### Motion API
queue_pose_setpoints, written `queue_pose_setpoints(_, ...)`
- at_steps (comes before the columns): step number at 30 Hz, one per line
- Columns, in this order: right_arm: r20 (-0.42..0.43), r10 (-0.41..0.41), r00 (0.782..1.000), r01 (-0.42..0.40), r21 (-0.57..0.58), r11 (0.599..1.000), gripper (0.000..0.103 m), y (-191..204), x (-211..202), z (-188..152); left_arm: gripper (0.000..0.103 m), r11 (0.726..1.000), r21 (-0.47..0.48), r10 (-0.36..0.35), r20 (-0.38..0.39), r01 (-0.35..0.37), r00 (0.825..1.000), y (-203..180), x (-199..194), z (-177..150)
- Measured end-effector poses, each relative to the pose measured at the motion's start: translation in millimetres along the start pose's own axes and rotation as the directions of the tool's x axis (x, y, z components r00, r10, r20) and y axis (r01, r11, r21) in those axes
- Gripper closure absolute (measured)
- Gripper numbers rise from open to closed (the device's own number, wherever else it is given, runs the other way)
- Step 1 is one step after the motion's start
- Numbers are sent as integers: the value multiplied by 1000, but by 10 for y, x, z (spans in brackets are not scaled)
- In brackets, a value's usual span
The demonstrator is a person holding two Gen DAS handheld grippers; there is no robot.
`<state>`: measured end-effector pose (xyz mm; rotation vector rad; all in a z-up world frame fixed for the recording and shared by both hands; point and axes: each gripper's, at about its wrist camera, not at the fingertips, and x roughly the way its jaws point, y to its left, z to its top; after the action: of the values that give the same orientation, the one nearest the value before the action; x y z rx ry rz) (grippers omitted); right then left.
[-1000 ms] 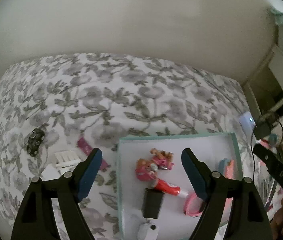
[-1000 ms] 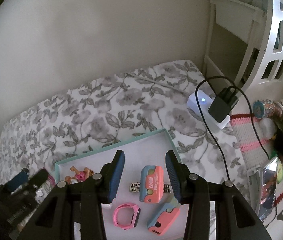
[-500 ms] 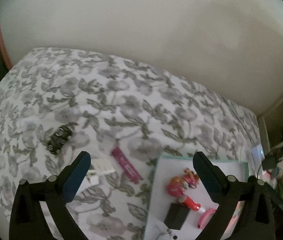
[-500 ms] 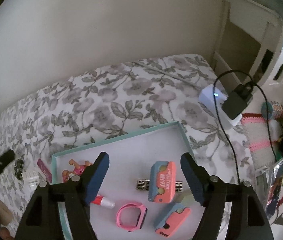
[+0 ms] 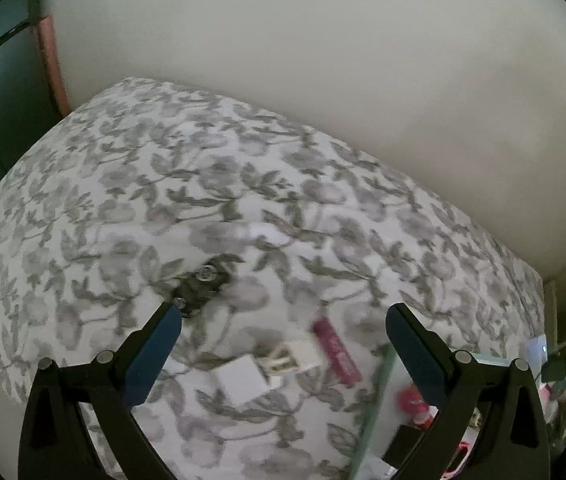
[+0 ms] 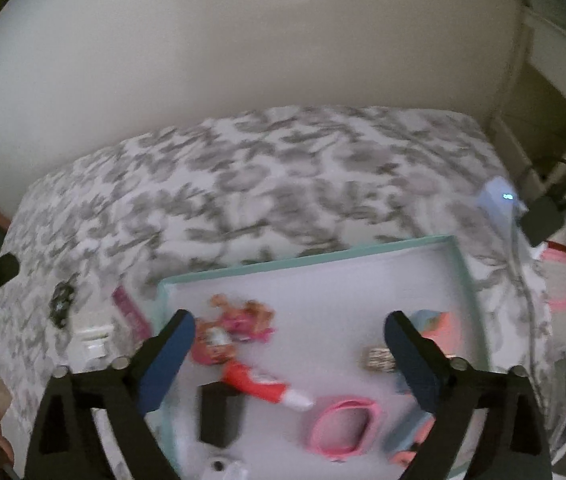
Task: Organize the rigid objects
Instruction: 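Move both grippers from the tray back over the object pile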
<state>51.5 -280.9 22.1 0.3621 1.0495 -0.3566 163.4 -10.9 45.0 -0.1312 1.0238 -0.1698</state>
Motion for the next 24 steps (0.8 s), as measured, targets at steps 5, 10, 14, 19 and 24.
queue_pose_setpoints(5, -10, 55, 998, -56, -65, 996, 4, 419, 36, -55, 1, 999, -28, 32, 9, -32, 999, 279, -39, 56)
queue_pose_setpoints(10, -18, 82, 996, -84, -115, 990, 4, 755, 65, -99, 1, 997, -62, 44, 12, -43, 999, 558, -61, 117)
queue_pose_setpoints(14, -24, 89, 996, -91, -137, 986, 4, 942, 93, -115, 1, 995, -88, 55, 13, -54, 998, 783, -66, 176)
queue_pose_setpoints(19, -41, 94, 995, -100, -164, 981, 4, 1164, 170, -149, 1, 990, -126, 64, 17, -61, 998, 1061, -54, 239)
queue_pose_setpoints(24, -43, 120, 992, -126, -167, 978, 4, 1308, 232, -167, 1, 985, -164, 58, 18, -55, 998, 1278, -15, 273)
